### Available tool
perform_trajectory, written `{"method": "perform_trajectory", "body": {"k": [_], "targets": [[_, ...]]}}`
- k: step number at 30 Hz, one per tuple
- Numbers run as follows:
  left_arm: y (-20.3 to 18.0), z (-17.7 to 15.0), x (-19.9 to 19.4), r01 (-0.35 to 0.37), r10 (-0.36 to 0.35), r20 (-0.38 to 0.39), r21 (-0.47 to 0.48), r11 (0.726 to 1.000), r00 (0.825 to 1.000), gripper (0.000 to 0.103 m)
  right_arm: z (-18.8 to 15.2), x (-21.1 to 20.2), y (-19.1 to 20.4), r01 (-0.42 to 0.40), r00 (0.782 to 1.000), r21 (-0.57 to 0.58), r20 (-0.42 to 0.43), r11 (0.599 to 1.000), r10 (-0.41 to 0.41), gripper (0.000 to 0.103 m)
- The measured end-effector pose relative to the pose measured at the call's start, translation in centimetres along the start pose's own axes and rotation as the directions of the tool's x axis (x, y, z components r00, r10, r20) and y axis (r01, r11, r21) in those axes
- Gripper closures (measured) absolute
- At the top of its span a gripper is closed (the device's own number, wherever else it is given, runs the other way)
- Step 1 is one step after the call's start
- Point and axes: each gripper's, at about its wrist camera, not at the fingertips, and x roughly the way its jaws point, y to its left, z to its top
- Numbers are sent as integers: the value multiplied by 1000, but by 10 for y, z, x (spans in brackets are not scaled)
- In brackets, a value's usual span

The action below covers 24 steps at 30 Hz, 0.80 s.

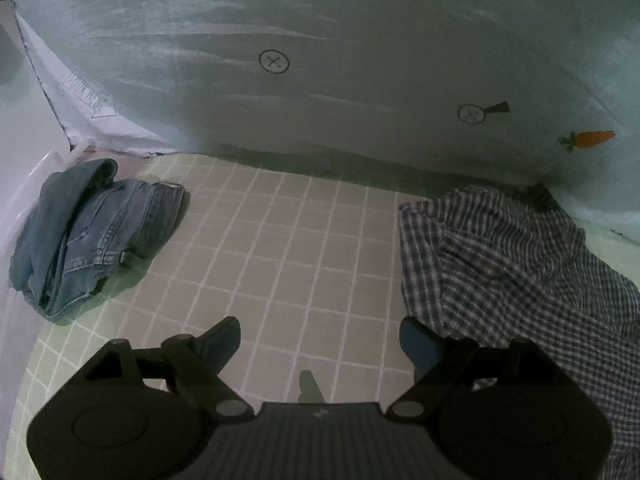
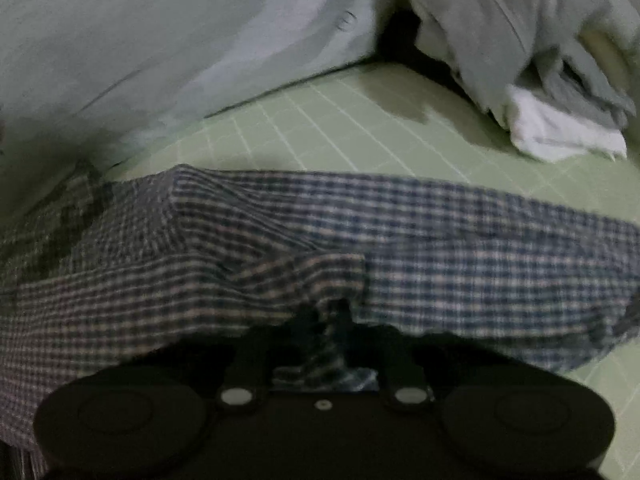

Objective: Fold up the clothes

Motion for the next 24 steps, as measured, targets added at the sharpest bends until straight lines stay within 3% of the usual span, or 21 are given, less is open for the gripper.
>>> {"method": "perform_trajectory", "body": {"k": [7, 10, 13, 17, 24], "targets": [[2, -4, -5, 11, -11, 6, -1, 1000, 1000, 16, 30, -50, 5, -21, 983, -42, 182, 999, 29, 97], [3, -4, -5, 17, -17, 8, -5, 1000, 1000, 16, 52, -76, -2, 21, 949, -7, 314, 1000, -18, 97], [1, -4, 1, 24, -24, -3, -11, 1000, 1000, 16, 68, -84, -20, 78, 921, 102, 373, 992, -111, 97], [-4, -4, 13, 56, -57, -27, -8, 998, 998, 16, 73, -68, -23, 100, 943, 71, 311, 992, -117, 96], [-15, 16, 45, 175, -176, -54, -28, 984, 983, 16, 59, -49, -34, 127, 960, 147, 231, 981, -158, 96]]}}
